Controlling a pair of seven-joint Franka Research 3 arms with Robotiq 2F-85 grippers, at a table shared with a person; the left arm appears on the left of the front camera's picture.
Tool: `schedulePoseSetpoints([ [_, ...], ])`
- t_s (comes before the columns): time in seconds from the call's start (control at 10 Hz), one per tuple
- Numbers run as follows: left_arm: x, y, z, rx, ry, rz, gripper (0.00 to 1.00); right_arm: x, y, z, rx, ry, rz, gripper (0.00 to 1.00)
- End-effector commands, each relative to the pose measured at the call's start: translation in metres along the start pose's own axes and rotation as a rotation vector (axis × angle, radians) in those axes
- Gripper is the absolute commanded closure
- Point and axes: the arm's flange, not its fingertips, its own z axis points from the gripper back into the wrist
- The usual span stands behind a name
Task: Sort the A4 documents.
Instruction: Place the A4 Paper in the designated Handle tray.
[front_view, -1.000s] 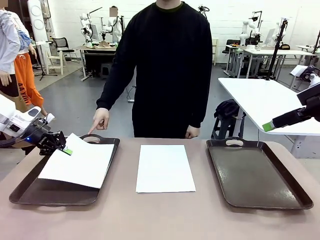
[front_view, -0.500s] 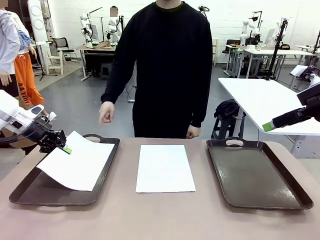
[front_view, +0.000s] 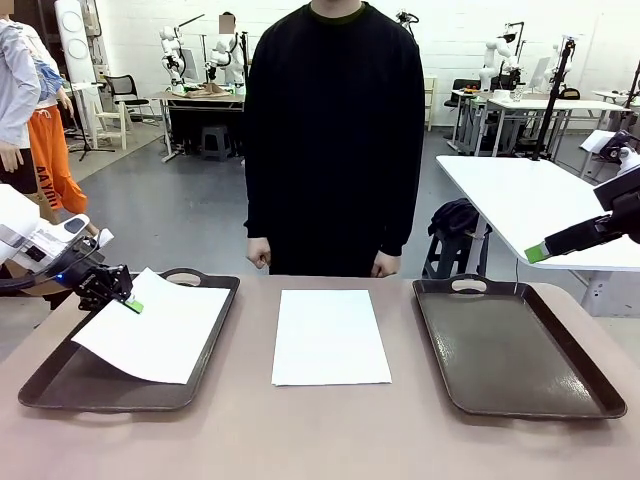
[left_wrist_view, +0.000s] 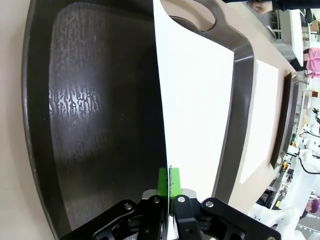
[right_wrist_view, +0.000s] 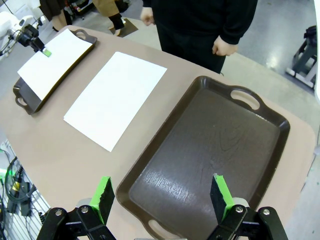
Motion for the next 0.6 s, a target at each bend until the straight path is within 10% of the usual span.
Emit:
schedulePoseSetpoints([
  [0.0,0.0014,0.0019,0.0020,0.042,0.015,0.014,0.79,-0.0005,-0.0008,-0.0012,0.017,-0.006,-0.003,0.00],
  [0.2,0.0011,0.0011,0.0016,0.051,0.025,0.011,0.59,-0.0005,-0.0008,-0.0012,0.017,-0.006,-0.003,0.00],
  [0.3,0.0017,0.0003,0.0031,0.063,0.020,0.001,0.77,-0.0005,-0.0008,-0.0012,0.017,-0.006,-0.003,0.00],
  [0.4,0.0016,0.0000,0.0046,0.071,0.019,-0.005,0.39,-0.0005,-0.0008,-0.0012,0.017,-0.006,-0.003,0.00],
  [0.5,0.0014,0.0000,0.0059,0.071,0.014,-0.006,0.57,-0.0005,-0.0008,-0.0012,0.017,-0.006,-0.003,0.00],
])
